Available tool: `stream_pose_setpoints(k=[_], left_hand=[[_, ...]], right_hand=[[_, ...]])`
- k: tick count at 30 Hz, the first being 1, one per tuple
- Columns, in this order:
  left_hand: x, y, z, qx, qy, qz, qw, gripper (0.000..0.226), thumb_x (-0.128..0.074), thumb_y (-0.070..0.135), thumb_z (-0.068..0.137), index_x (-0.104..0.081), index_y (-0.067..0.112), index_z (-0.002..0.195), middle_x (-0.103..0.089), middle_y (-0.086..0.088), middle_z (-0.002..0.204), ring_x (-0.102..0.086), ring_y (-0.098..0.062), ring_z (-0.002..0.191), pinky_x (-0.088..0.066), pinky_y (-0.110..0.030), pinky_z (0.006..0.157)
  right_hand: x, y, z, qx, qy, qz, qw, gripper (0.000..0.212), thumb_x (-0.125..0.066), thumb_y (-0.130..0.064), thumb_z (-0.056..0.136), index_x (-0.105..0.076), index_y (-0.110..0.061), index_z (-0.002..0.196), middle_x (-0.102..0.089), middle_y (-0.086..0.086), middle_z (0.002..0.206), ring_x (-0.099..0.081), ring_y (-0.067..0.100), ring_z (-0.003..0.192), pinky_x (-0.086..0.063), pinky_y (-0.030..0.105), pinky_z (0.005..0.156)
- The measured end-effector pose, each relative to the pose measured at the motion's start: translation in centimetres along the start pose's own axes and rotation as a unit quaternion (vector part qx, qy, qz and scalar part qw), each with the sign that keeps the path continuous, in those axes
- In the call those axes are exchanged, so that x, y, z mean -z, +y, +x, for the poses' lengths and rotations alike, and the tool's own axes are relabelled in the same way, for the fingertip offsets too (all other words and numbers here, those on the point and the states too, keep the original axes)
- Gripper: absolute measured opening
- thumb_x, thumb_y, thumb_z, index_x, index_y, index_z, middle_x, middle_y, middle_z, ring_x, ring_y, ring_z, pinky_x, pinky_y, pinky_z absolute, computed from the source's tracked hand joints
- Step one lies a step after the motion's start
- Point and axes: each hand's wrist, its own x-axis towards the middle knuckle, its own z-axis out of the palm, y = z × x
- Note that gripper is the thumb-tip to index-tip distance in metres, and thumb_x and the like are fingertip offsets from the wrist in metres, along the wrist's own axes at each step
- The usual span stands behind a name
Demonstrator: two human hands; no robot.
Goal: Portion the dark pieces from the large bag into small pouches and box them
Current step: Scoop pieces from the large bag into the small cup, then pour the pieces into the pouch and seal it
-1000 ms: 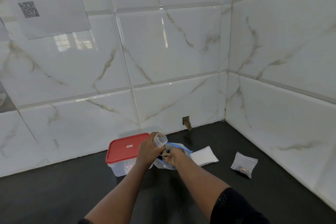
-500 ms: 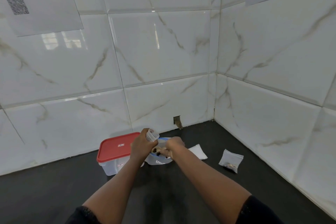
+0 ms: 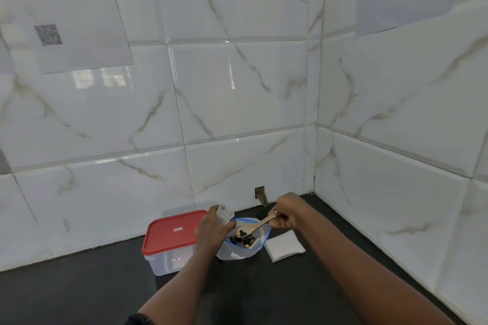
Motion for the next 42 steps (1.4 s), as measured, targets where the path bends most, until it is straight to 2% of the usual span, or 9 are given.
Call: stream_pose_setpoints(k=[3, 7, 11, 16, 21, 27, 34, 39, 42], left_hand=[[-0.1, 0.2, -0.4, -0.005, 0.004, -0.023, 1.0, 0.046, -0.072, 0.033, 0.074, -0.052, 0.021, 0.114, -0.061, 0.002, 0.104, -0.057, -0.02, 0.098, -0.043, -0.034, 0.084], [-0.4, -0.2, -0.9, -0.007, 0.013, -0.077, 0.997, 0.044, -0.075, 0.029, 0.073, -0.054, 0.019, 0.11, -0.063, 0.001, 0.101, -0.058, -0.019, 0.093, -0.046, -0.033, 0.08], [-0.7, -0.7, -1.1, -0.01, 0.006, -0.091, 0.996, 0.047, -0.076, 0.031, 0.069, -0.053, 0.024, 0.11, -0.064, 0.001, 0.099, -0.06, -0.02, 0.091, -0.05, -0.043, 0.084], [-0.9, -0.5, -1.8, -0.02, 0.002, -0.128, 0.992, 0.056, -0.068, 0.04, 0.058, -0.053, 0.023, 0.108, -0.064, 0.001, 0.099, -0.059, -0.02, 0.091, -0.05, -0.039, 0.081], [-1.2, -0.5, -2.4, -0.018, 0.001, -0.156, 0.988, 0.05, -0.074, 0.035, 0.062, -0.05, 0.025, 0.105, -0.062, 0.001, 0.1, -0.057, -0.02, 0.091, -0.049, -0.036, 0.08], [-1.5, -0.1, -2.5, -0.015, 0.0, -0.159, 0.987, 0.042, -0.075, 0.019, 0.074, -0.047, 0.024, 0.105, -0.059, 0.0, 0.101, -0.056, -0.019, 0.092, -0.042, -0.024, 0.07], [-1.9, -0.1, -2.1, 0.001, -0.003, -0.144, 0.99, 0.04, -0.073, 0.018, 0.073, -0.052, 0.018, 0.107, -0.062, -0.004, 0.1, -0.058, -0.021, 0.091, -0.045, -0.03, 0.076], [-2.4, -0.1, -2.1, 0.004, 0.002, -0.14, 0.99, 0.042, -0.072, 0.018, 0.073, -0.052, 0.015, 0.11, -0.062, -0.004, 0.101, -0.058, -0.023, 0.094, -0.047, -0.035, 0.08], [-2.4, -0.3, -2.2, -0.006, -0.016, -0.131, 0.991, 0.045, -0.073, 0.021, 0.075, -0.051, 0.014, 0.114, -0.06, -0.003, 0.104, -0.057, -0.021, 0.095, -0.048, -0.033, 0.08]], right_hand=[[0.9, -1.3, -0.7, 0.017, 0.009, 0.0, 1.0, 0.035, -0.024, 0.006, 0.096, -0.049, 0.005, 0.071, -0.05, 0.017, 0.066, -0.054, 0.016, 0.043, -0.047, 0.018, 0.033], [0.6, -2.2, -0.6, 0.066, 0.045, 0.03, 0.996, 0.027, -0.033, 0.005, 0.094, -0.058, 0.011, 0.083, -0.057, 0.022, 0.077, -0.054, 0.019, 0.051, -0.047, 0.018, 0.034], [-0.9, -1.8, -0.5, 0.136, 0.076, 0.004, 0.988, 0.024, -0.05, 0.003, 0.088, -0.061, 0.01, 0.109, -0.061, 0.015, 0.085, -0.058, 0.016, 0.059, -0.053, 0.021, 0.05], [-3.0, -0.6, -1.4, 0.261, 0.097, -0.162, 0.947, 0.025, -0.049, 0.007, 0.086, -0.07, 0.002, 0.098, -0.07, 0.022, 0.092, -0.068, 0.028, 0.079, -0.057, 0.035, 0.083], [-3.4, 0.7, -1.6, 0.352, 0.106, -0.269, 0.89, 0.031, -0.047, 0.003, 0.091, -0.068, -0.004, 0.113, -0.069, 0.012, 0.108, -0.065, 0.019, 0.097, -0.046, 0.016, 0.08], [-3.2, 1.2, -1.7, 0.394, 0.098, -0.328, 0.853, 0.034, -0.047, 0.004, 0.092, -0.065, -0.005, 0.12, -0.067, 0.012, 0.115, -0.064, 0.02, 0.103, -0.05, 0.026, 0.094], [-2.2, 0.4, -1.8, 0.36, 0.164, -0.335, 0.855, 0.035, -0.04, 0.001, 0.087, -0.069, -0.006, 0.106, -0.068, 0.015, 0.107, -0.06, 0.029, 0.1, -0.05, 0.035, 0.084], [-1.9, 0.5, -2.1, 0.222, 0.167, -0.403, 0.872, 0.03, -0.04, -0.007, 0.091, -0.057, -0.002, 0.115, -0.054, 0.016, 0.118, -0.058, 0.033, 0.105, -0.047, 0.034, 0.083], [-2.5, 2.9, -1.3, 0.179, 0.124, -0.414, 0.884, 0.02, -0.041, -0.006, 0.09, -0.055, -0.004, 0.104, -0.053, 0.017, 0.119, -0.059, 0.033, 0.106, -0.046, 0.033, 0.08]])
